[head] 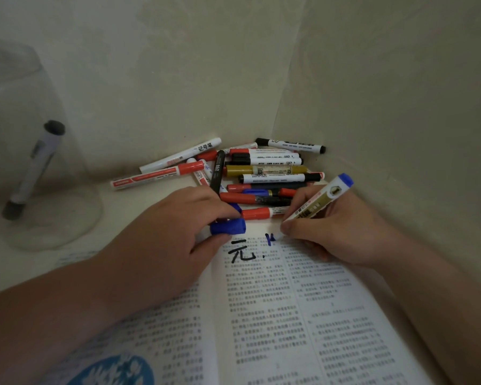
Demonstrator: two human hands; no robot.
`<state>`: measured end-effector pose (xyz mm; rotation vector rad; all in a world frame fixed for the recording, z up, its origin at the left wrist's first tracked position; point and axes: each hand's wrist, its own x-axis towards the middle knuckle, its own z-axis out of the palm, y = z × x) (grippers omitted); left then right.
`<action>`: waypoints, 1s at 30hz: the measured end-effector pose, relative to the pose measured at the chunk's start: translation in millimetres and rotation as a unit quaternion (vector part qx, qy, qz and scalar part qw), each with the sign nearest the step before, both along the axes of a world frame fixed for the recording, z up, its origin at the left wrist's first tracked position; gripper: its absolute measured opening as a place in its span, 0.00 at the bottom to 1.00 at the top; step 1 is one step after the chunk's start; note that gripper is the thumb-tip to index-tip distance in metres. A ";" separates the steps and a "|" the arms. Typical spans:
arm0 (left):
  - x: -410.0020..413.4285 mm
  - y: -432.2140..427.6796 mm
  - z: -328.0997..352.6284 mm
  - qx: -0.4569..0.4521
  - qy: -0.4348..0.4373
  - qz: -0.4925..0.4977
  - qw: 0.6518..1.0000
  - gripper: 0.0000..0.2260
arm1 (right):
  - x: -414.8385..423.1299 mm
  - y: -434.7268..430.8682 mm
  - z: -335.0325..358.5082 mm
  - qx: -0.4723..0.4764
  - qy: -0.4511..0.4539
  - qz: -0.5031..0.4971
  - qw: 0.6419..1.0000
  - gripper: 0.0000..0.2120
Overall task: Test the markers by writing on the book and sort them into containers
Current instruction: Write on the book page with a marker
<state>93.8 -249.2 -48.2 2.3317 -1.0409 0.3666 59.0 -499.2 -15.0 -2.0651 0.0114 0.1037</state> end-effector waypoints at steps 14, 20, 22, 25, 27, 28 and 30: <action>-4.7 0.2 4.1 -0.006 0.039 0.002 0.999 0.15 | 3.0 -4.3 -0.6 -0.048 -0.040 -0.008 0.998 0.08; -3.7 0.5 3.2 -0.009 0.026 0.000 1.000 0.12 | 1.9 -5.3 2.5 -0.035 -0.022 -0.022 0.999 0.07; -4.8 0.6 3.7 -0.016 0.029 0.001 0.999 0.13 | 1.6 -3.0 3.3 -0.056 -0.031 -0.021 0.998 0.07; -5.8 0.7 4.4 -0.022 0.037 0.001 0.999 0.14 | 0.2 -1.6 3.6 -0.059 -0.038 -0.022 0.997 0.07; -5.5 0.8 4.8 -0.021 0.030 -0.005 0.999 0.13 | 0.4 -2.2 3.2 -0.068 -0.035 -0.024 0.997 0.08; -5.2 0.9 4.9 -0.020 0.026 -0.008 0.999 0.13 | 0.7 -2.5 3.1 -0.072 -0.034 -0.027 0.996 0.08; -4.2 1.0 4.4 -0.017 0.018 -0.010 1.000 0.13 | 0.0 -2.4 4.1 -0.060 -0.032 -0.026 0.997 0.07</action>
